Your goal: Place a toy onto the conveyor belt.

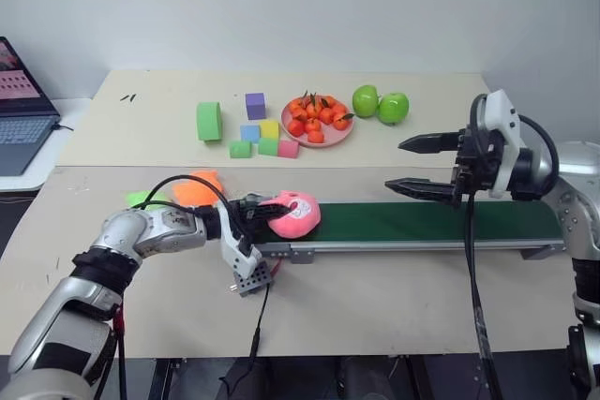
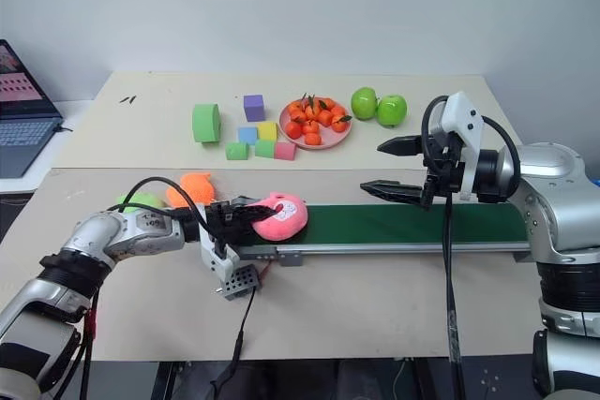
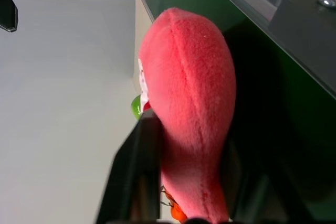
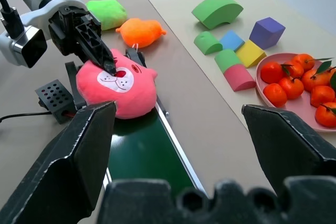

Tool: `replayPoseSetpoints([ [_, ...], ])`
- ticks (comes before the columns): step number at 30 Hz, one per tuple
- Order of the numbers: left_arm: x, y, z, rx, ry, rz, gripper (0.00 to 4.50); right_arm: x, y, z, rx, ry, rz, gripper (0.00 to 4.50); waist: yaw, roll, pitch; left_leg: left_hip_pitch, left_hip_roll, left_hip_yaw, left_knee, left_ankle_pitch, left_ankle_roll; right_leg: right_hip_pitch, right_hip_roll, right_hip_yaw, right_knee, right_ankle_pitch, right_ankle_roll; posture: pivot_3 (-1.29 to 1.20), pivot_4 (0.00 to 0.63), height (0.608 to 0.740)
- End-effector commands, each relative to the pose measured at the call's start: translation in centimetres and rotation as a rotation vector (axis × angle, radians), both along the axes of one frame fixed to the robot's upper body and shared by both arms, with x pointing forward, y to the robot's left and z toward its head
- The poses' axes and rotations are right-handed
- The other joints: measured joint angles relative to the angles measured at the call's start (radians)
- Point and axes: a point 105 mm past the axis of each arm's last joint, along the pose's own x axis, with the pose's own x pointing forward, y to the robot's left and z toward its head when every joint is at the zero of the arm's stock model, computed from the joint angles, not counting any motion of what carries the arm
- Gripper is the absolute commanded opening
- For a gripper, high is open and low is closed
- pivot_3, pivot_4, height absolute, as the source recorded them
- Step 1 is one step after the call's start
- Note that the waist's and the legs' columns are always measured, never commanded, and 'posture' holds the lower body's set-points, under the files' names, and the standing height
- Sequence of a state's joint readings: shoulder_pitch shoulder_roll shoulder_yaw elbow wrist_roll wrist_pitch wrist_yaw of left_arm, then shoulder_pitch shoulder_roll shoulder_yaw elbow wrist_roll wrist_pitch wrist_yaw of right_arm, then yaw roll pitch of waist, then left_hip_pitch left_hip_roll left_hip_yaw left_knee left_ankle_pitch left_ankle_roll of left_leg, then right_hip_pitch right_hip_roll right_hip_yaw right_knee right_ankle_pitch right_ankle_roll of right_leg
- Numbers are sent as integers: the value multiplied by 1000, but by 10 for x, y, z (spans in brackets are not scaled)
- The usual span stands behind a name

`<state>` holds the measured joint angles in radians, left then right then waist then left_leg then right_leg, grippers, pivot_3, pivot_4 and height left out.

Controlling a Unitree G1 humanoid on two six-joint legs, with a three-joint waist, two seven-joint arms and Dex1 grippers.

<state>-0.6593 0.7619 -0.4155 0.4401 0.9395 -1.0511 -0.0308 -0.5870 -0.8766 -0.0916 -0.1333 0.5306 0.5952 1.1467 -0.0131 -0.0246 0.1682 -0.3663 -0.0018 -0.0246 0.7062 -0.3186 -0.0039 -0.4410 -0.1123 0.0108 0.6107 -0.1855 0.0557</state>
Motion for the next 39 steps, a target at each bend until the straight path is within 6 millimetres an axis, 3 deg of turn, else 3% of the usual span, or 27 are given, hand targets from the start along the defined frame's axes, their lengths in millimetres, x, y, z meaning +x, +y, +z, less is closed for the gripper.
replayPoseSetpoints([
  [1,-4,-1,12,-40,0,-39,2879,-1,0,17,0,-75,7,4500,-1,0,0,0,0,0,0,0,0,0,0,0,0,0,0,0,150,738],
  [5,-12,-2,28,-115,14,-84,4328,1,1,17,-1,-76,10,4500,0,0,0,0,0,0,4,0,1,0,0,0,3,0,0,0,150,738],
  [6,-15,0,36,-142,3,-94,4472,1,1,17,-1,-76,11,4500,0,0,0,0,0,0,4,0,1,1,0,0,3,0,0,0,150,738],
  [10,-15,10,62,-215,-12,-84,4472,3,2,16,-1,-77,17,4500,0,0,0,0,0,0,5,-1,1,1,0,1,3,1,1,0,150,738],
  [14,10,24,81,-374,102,102,4472,4,2,16,0,-79,20,4500,0,0,0,0,0,0,5,-1,1,1,0,1,4,1,1,0,150,738],
  [16,23,28,82,-505,313,209,4472,4,1,16,-3,-80,20,4500,1,0,0,0,0,-1,6,-1,1,1,0,1,4,1,1,0,150,738],
  [19,25,23,79,-645,697,253,4472,3,-2,16,-10,-79,12,4500,-3,0,0,-1,0,-1,7,-1,2,1,0,0,4,1,1,0,150,738],
  [24,6,15,76,-632,1186,273,4472,1,-10,14,-33,-72,-2,4500,-8,0,0,-1,0,-2,7,-2,4,0,1,1,4,0,1,0,150,738],
  [26,-11,13,86,-613,1343,254,4472,-1,-11,15,-36,-71,-3,4500,-12,0,0,-1,0,-2,7,-2,4,0,1,1,4,0,1,0,150,738],
  [29,-22,15,101,-612,1391,258,4472,-4,-12,18,-35,-71,4,4500,-18,0,0,0,1,-2,7,-2,4,1,2,2,4,0,1,0,150,738],
  [33,-24,21,105,-621,1414,286,4472,-7,-7,26,-4,-80,35,4500,-18,0,0,4,1,-1,7,-2,4,4,2,3,4,0,1,0,150,738],
  [39,-10,26,114,-685,1362,324,4472,-8,-5,31,40,-80,52,4500,-12,0,0,4,0,-1,6,-2,4,4,2,3,3,0,1,0,150,738],
])
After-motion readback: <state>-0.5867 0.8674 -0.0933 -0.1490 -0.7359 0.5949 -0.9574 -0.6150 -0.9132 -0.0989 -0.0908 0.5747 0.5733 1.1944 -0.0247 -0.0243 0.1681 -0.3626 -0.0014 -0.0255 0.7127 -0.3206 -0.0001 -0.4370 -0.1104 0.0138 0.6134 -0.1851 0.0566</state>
